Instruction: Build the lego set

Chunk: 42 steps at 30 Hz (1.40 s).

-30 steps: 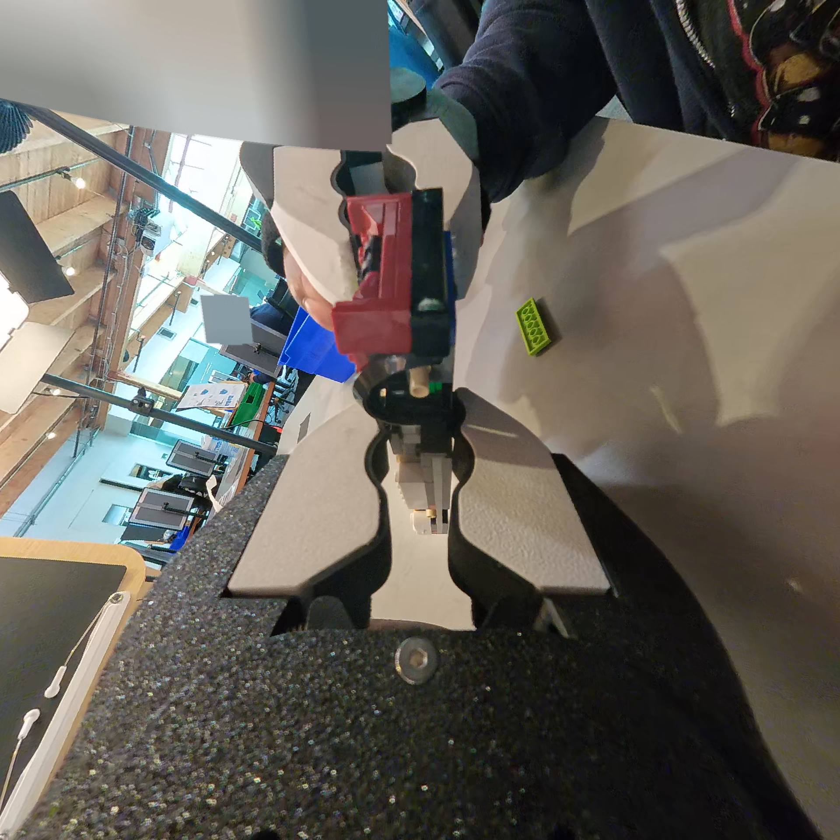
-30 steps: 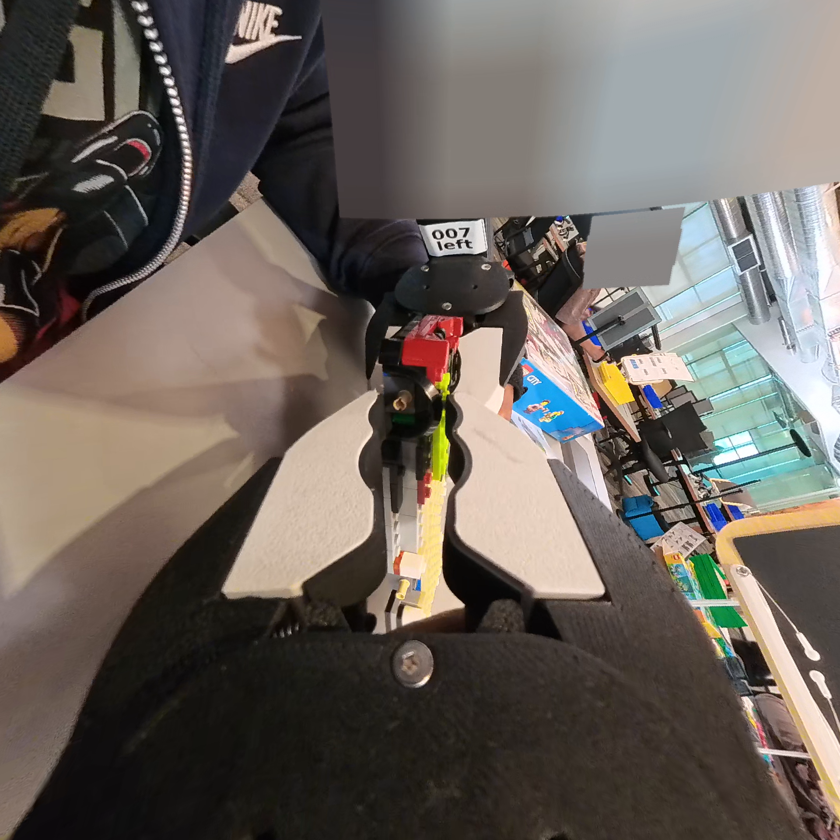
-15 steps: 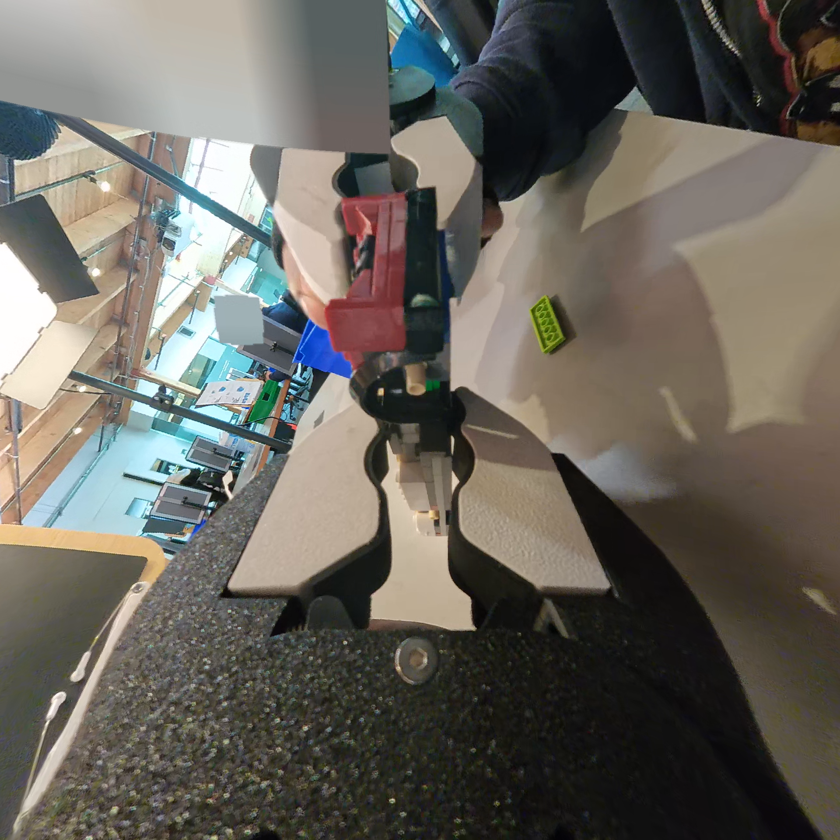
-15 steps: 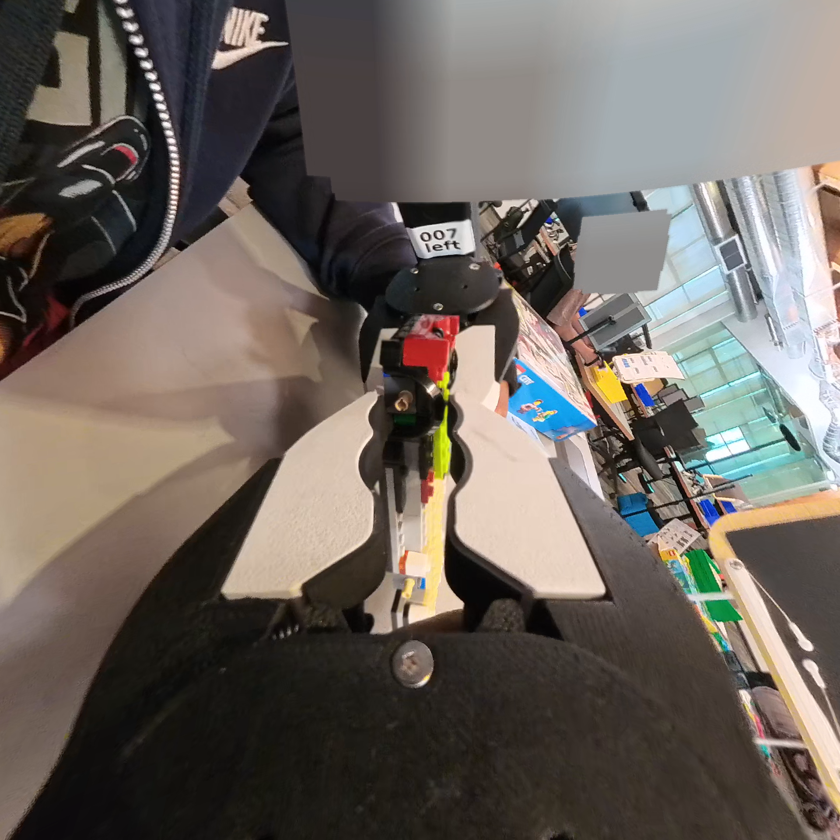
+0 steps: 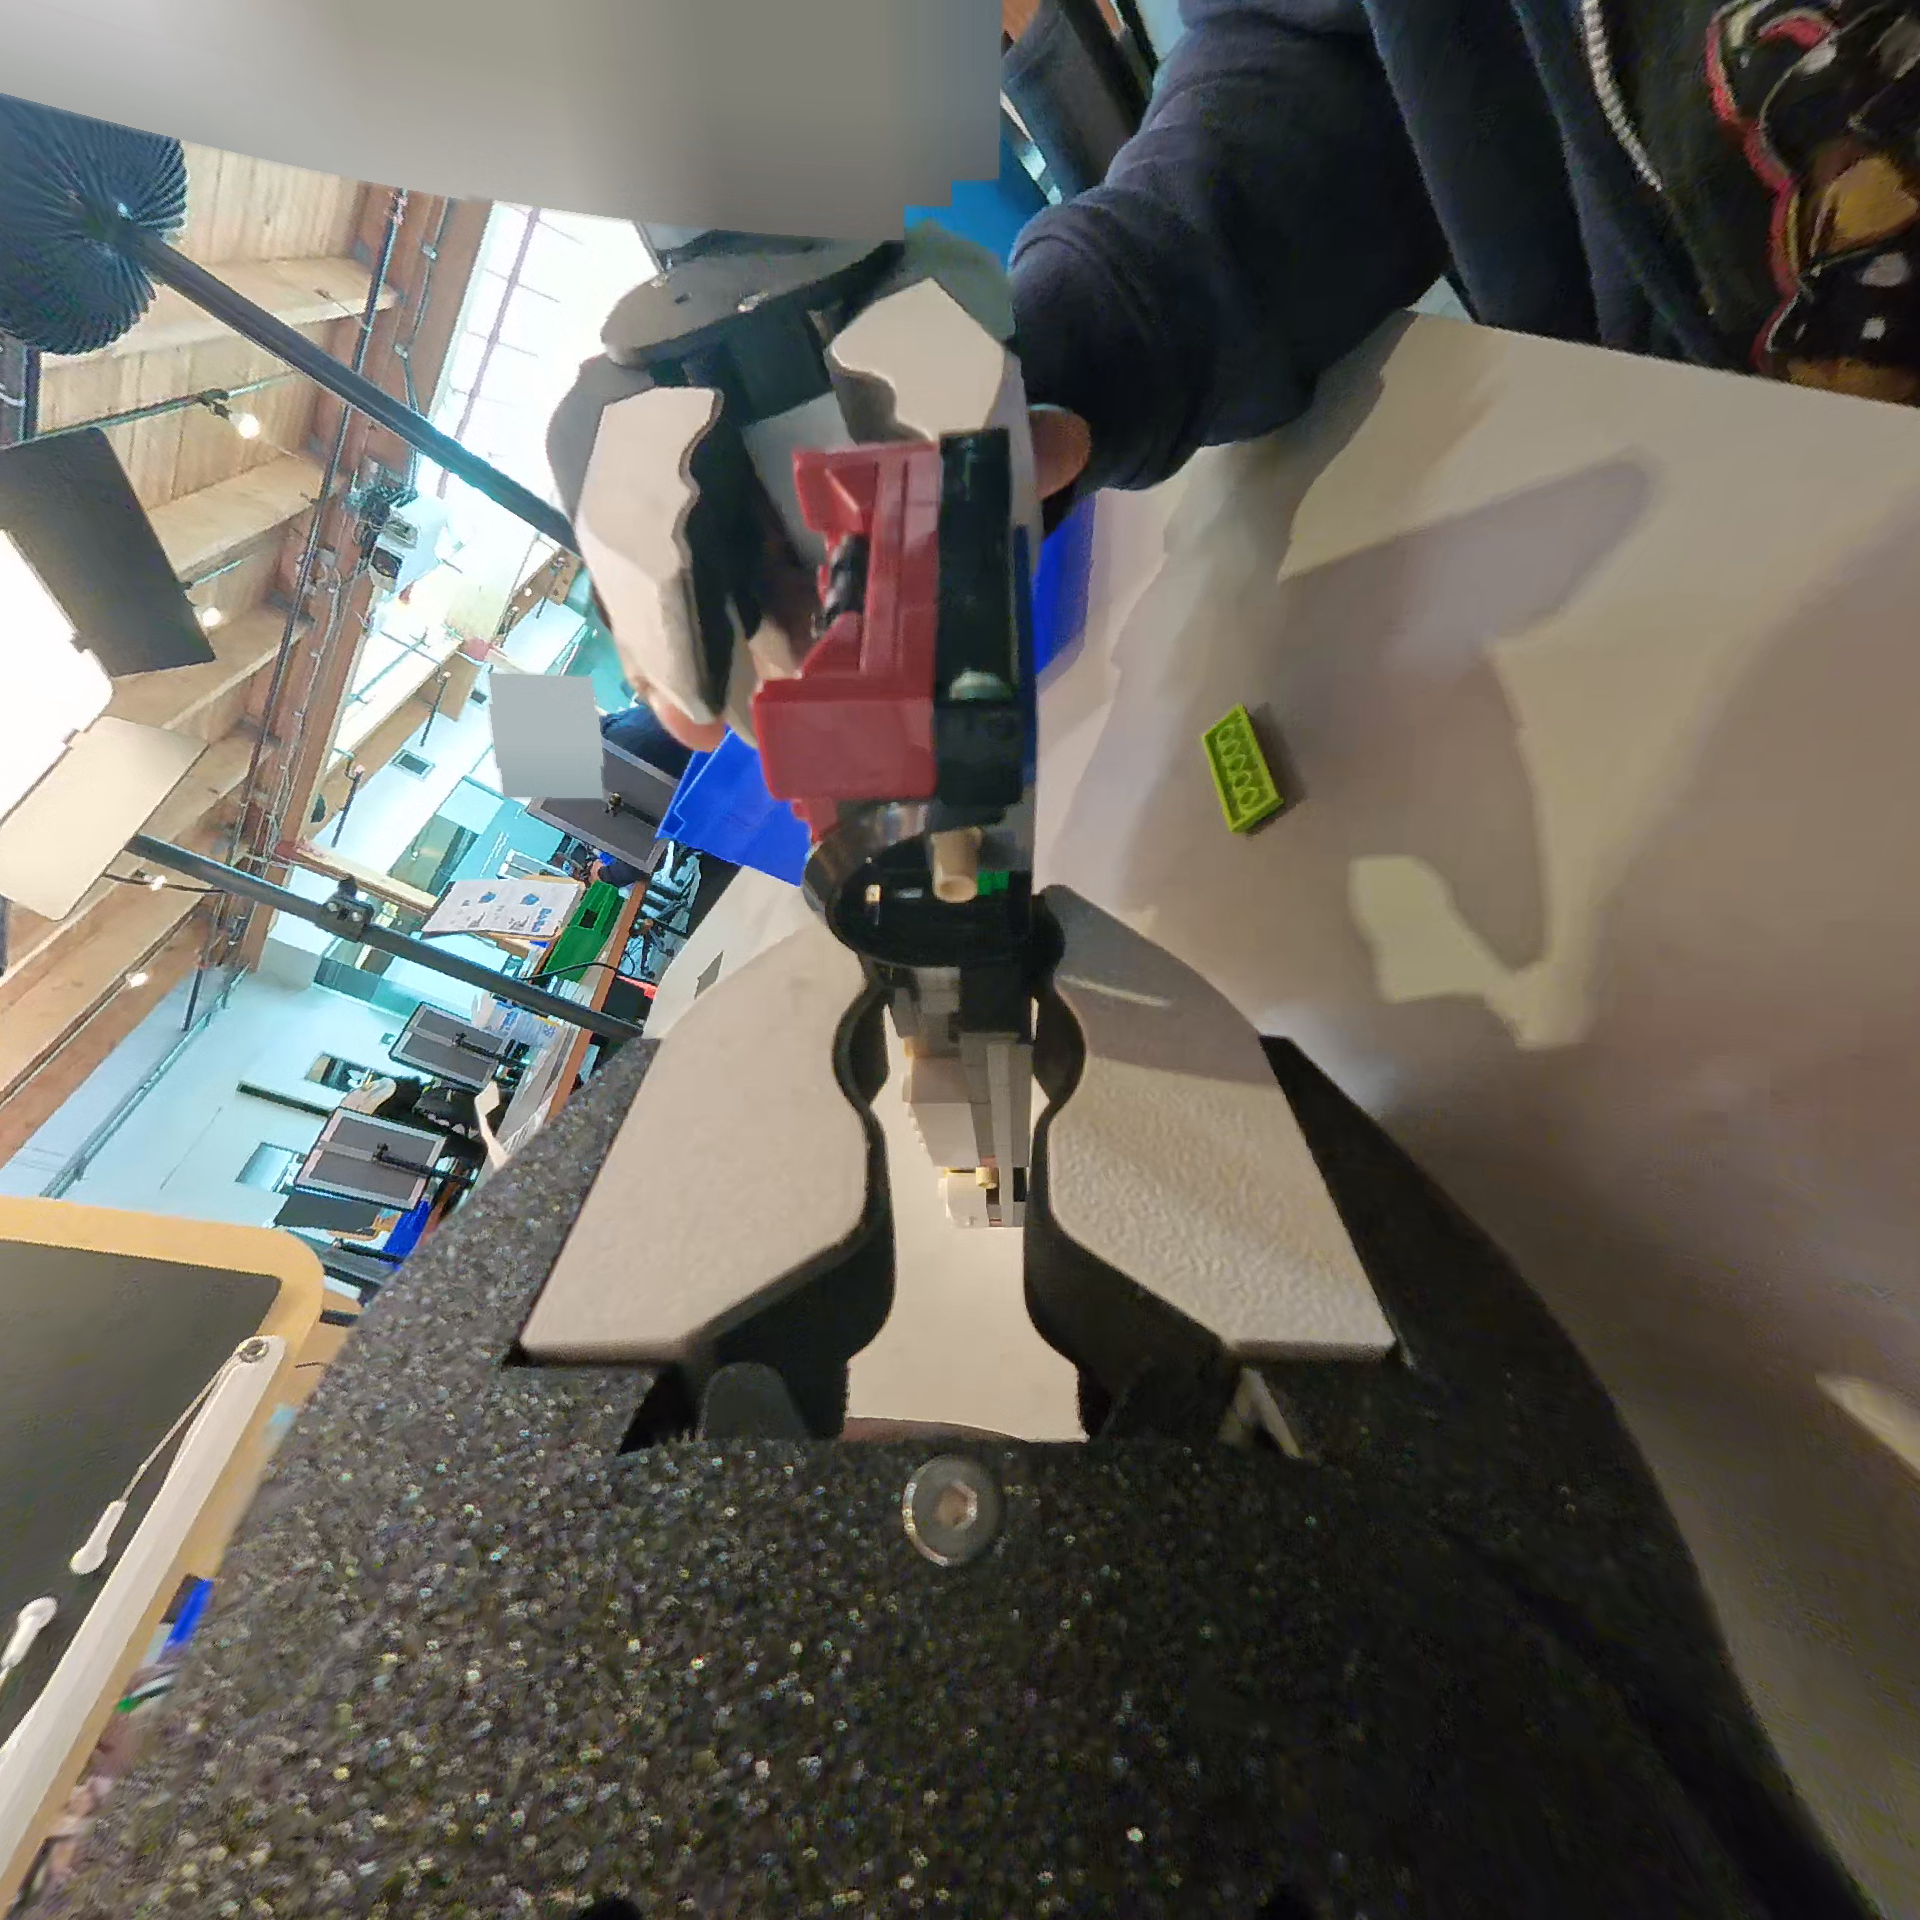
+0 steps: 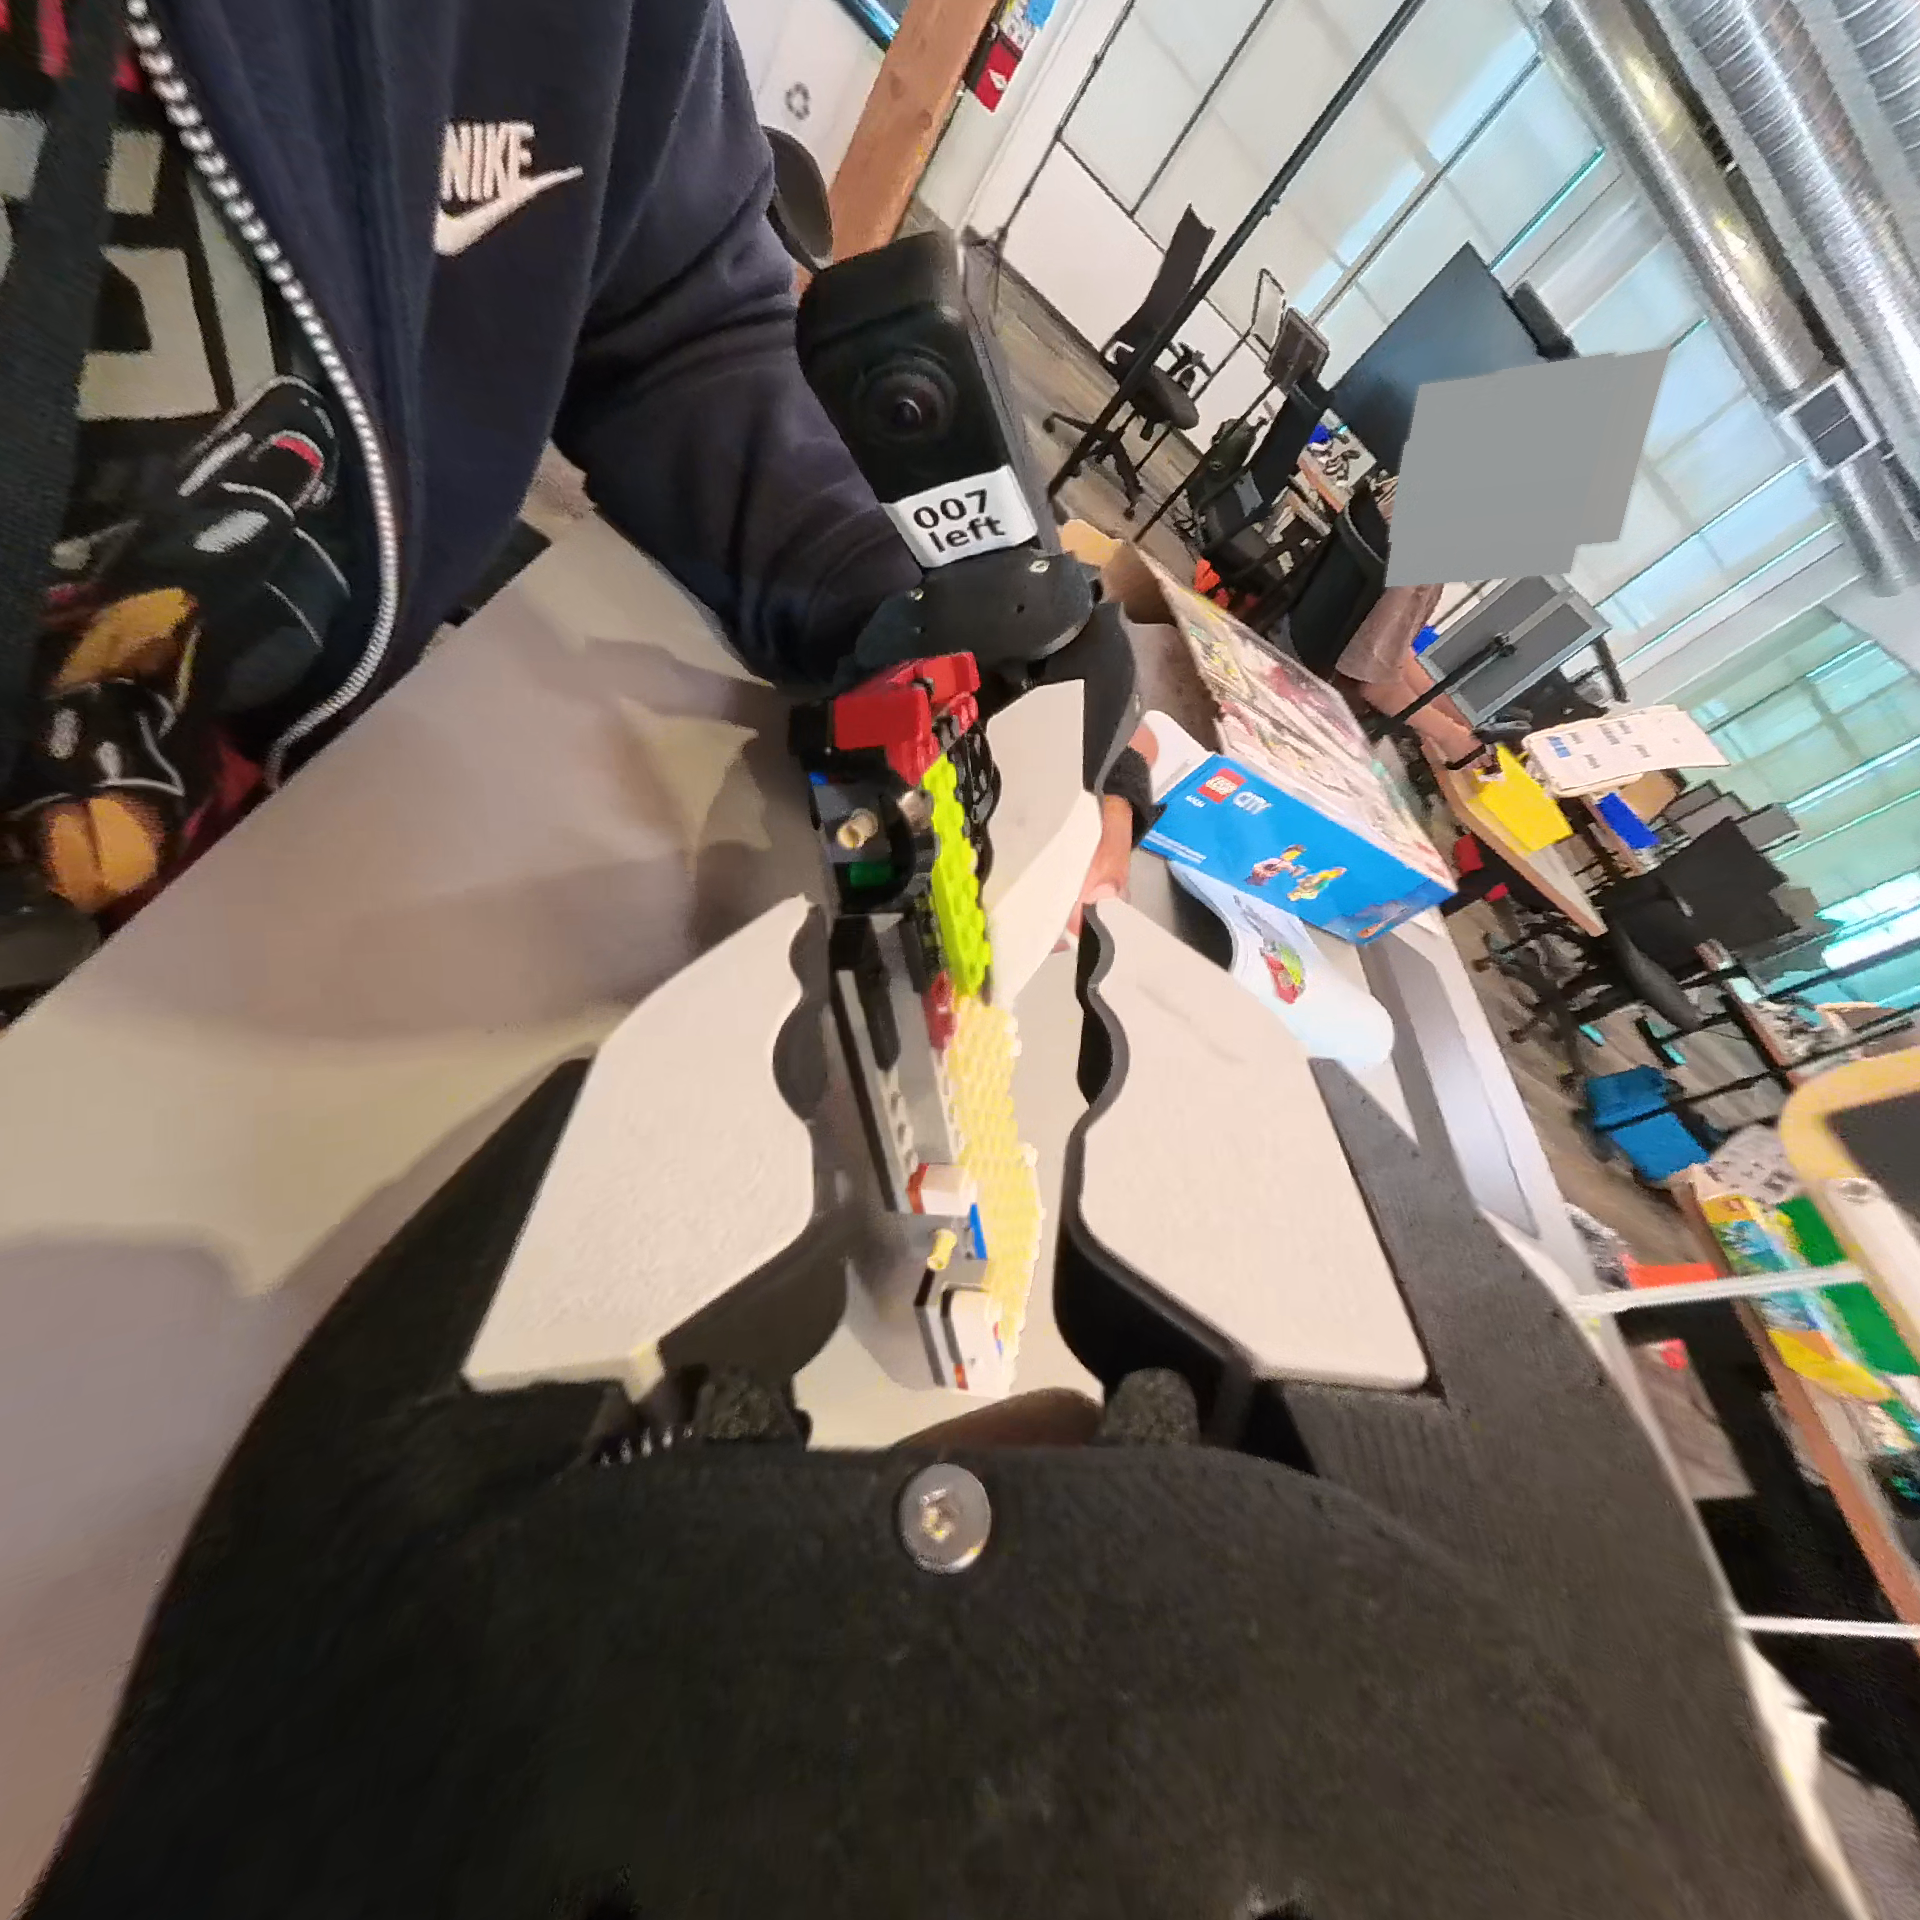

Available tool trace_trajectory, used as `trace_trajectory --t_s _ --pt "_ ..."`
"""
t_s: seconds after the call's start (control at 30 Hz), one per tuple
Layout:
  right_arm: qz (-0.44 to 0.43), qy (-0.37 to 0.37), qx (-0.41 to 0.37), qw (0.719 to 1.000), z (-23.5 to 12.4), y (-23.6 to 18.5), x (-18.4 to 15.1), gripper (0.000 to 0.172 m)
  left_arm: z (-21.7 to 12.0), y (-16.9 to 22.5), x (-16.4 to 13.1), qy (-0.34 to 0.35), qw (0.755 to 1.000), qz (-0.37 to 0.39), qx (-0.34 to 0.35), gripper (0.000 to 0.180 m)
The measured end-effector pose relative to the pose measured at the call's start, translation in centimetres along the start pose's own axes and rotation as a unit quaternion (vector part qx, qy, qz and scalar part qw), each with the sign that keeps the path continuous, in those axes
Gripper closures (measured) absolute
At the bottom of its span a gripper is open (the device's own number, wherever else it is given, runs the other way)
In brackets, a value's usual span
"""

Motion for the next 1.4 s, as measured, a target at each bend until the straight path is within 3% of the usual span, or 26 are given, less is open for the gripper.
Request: trace_trajectory --t_s 0.2,0.4,0.53,1.1,1.4 --pt "0.005 -0.027 0.004 1.000 0.7 -0.2 -1.2 0.122 -0.2 -0.6 0.3 0.022 0.999 -0.036 0.012 0.156" --pt "-0.007 -0.036 -0.013 0.999 1.8 -0.3 -1.5 0.129 -0.2 -0.7 0.6 0.032 0.998 -0.052 0.011 0.156" --pt "-0.018 -0.038 -0.026 0.999 1.9 -0.1 -1.6 0.141 -0.1 -0.5 0.7 0.032 0.998 -0.049 0.008 0.156" --pt "-0.074 -0.066 -0.025 0.995 1.8 -0.6 -2.0 0.143 0.0 0.0 0.4 0.017 0.999 -0.027 -0.002 0.156" --pt "-0.089 -0.046 -0.042 0.994 1.4 -0.4 -1.4 0.143 0.0 -0.5 0.8 0.013 1.000 -0.015 0.014 0.156"
Point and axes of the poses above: each gripper's, where its closed fingertips meet, z out along the fingers, x out of its top, y = z × x across the jaws, the point moved 1 cm from there along -z, back along the fingers
